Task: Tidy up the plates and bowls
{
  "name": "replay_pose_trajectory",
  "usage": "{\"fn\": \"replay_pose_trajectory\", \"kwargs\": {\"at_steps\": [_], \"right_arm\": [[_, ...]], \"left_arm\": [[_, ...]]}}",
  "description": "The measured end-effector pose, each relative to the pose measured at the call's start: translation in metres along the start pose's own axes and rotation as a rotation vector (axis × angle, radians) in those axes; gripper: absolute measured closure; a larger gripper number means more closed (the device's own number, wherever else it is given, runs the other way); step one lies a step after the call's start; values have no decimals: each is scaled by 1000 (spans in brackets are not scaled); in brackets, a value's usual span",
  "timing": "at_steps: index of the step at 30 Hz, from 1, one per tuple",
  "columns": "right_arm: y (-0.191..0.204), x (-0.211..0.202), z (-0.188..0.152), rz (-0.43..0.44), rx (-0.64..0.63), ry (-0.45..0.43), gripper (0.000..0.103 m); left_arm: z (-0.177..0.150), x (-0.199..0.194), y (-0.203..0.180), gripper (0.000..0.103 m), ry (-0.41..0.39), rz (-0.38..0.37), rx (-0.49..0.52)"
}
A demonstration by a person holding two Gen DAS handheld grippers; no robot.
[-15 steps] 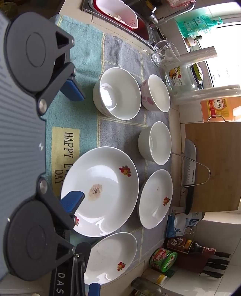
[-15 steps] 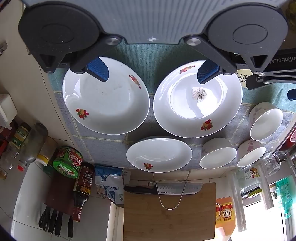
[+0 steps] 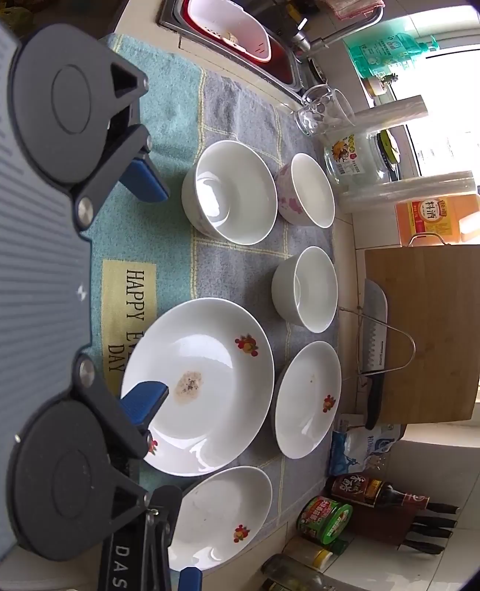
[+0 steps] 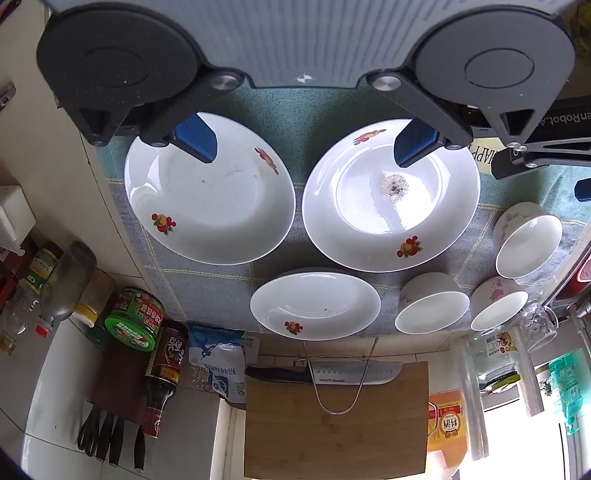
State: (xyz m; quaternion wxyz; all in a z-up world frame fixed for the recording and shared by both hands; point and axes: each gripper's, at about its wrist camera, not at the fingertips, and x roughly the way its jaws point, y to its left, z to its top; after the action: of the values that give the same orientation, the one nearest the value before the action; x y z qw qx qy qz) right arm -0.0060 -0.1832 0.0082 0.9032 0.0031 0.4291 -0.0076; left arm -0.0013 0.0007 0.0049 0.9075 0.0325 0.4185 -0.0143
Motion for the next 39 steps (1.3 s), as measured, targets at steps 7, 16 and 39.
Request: {"fn": "replay_pose_trajectory", "kwargs": {"at_steps": [7,16,39], "right_arm": [[-1,1,-1,1,-2,-2,0],[0,-2,0,-2,-3,-6,0],[1,-5,2,-3,-7,-12,0]], "left_arm": [[-1,0,0,1,-1,0,-2],[1,-1,0,1,-4,1,0],[3,-5,3,1,-10,0,-7]]}}
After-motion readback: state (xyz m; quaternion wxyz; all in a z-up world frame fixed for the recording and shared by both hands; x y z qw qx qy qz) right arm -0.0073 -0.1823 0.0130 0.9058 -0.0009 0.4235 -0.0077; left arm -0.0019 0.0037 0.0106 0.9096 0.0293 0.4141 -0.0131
